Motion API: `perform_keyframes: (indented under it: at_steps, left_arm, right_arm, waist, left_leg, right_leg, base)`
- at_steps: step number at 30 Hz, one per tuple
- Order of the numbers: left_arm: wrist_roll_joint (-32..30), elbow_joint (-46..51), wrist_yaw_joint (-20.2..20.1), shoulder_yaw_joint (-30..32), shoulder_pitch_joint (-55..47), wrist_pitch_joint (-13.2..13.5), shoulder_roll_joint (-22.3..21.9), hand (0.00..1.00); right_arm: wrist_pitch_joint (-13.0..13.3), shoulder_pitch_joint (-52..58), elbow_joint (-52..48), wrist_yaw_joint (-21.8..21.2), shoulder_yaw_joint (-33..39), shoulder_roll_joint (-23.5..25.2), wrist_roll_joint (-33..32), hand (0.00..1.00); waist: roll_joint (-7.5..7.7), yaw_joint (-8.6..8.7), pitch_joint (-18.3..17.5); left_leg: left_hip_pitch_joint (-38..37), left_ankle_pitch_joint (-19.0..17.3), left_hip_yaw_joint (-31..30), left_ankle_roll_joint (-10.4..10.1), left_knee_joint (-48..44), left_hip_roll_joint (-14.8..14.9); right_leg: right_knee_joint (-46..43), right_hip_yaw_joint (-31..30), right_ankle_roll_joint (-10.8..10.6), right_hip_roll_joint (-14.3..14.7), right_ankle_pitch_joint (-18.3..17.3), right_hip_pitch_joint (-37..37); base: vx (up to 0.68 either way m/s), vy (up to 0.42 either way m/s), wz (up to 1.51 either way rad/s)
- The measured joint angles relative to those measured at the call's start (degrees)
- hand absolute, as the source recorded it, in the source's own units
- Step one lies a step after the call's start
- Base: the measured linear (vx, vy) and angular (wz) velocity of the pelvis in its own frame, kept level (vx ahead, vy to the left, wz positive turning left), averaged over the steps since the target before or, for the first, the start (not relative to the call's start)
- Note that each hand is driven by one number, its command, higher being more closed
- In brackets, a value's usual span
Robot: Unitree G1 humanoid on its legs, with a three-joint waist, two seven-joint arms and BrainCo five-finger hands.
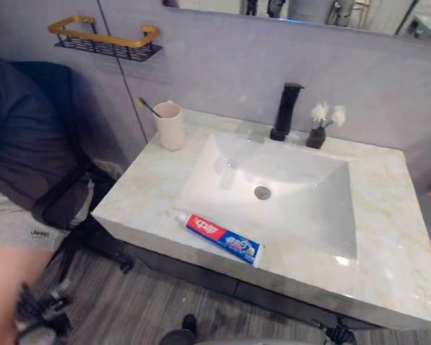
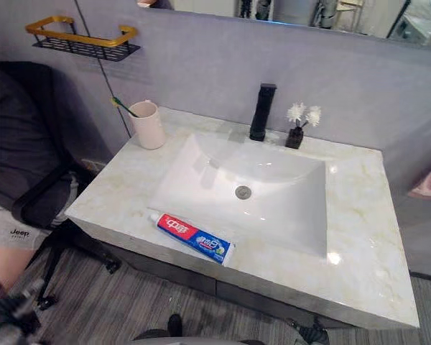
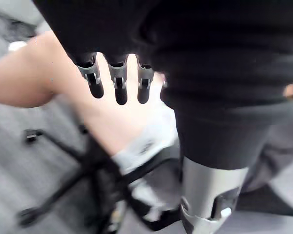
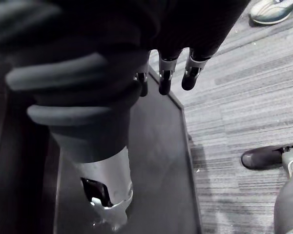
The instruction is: Organize washtable
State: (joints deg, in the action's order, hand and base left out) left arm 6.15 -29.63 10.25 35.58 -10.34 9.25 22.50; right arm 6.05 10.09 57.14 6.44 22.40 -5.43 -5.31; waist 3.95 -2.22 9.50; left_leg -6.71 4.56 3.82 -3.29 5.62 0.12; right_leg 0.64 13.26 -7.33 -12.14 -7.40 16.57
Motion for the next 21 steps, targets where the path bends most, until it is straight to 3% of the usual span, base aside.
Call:
perform_keyframes:
  at_steps: [3, 5, 9, 13, 15, 21]
  left_arm:
    - [-2.8, 21.3, 3.0, 0.1, 0.2, 0.3, 0.8, 0.0]
    - [-5.5, 31.0, 4.1, -1.5, 0.9, 1.4, 0.8, 0.0]
    - [-14.2, 46.4, 4.9, -12.8, 3.2, 4.0, 1.2, 0.0]
    - [-24.7, 50.3, 3.1, -26.7, 5.7, 5.2, 5.4, 0.0]
    - [-29.0, 50.3, 0.3, -35.8, 8.5, 6.3, 9.4, 0.0]
    - [-30.8, 45.0, -5.1, -44.0, 12.8, 8.6, 12.7, 0.0]
  right_arm:
    - [0.1, 1.2, -0.2, 0.0, -0.1, -0.1, -0.9, 0.0]
    - [0.3, 1.7, -0.2, 0.0, -0.1, -0.2, -0.9, 0.0]
    - [0.3, 2.1, -0.2, -0.2, -0.4, -1.2, -1.0, 0.0]
    - [0.3, 2.0, -0.2, -0.7, -2.4, -2.2, -1.0, 0.0]
    - [0.4, 1.3, -0.3, -1.7, -4.2, -2.6, -0.9, 0.0]
    - [0.4, 1.6, -2.0, -3.0, -7.1, -3.0, -0.9, 0.0]
  waist:
    - [0.3, -0.78, -0.4]
    - [-0.33, -0.75, -0.6]
    - [-2.79, -0.13, -1.3]
    - [-3.96, 0.01, -1.8]
    - [-4.02, 1.33, -1.7]
    - [-3.99, 2.78, -1.7]
  left_leg:
    - [0.4, 0.1, -1.1, -0.1, -0.1, -0.2]
    - [0.5, 0.1, -1.9, -0.1, -0.1, -0.3]
    - [1.0, 0.2, -4.1, -0.4, -0.1, -0.5]
    - [1.4, 0.5, -5.5, -0.9, 0.0, -0.2]
    - [1.7, 1.1, -6.7, -1.3, 0.0, 0.2]
    - [1.3, 1.9, -6.5, -1.6, 0.0, 1.9]
  right_leg:
    - [-0.2, 1.1, 0.3, 0.1, 0.2, 0.1]
    - [-0.7, 2.3, 0.3, 0.1, 0.2, 0.1]
    - [-2.2, 4.1, 0.4, 0.1, 0.2, -0.1]
    - [-2.4, 4.0, 0.6, 0.6, 0.0, -0.6]
    - [-2.6, 4.1, 0.4, 1.2, -0.4, -0.9]
    - [-2.6, 3.6, 0.9, 2.8, -0.7, -0.9]
  base:
    - [0.01, -0.035, 0.17]
    - [-0.01, -0.03, 0.16]
    - [-0.03, -0.022, 0.22]
    - [-0.06, -0.032, 0.01]
    - [-0.09, -0.058, 0.04]
    - [-0.07, -0.056, -0.03]
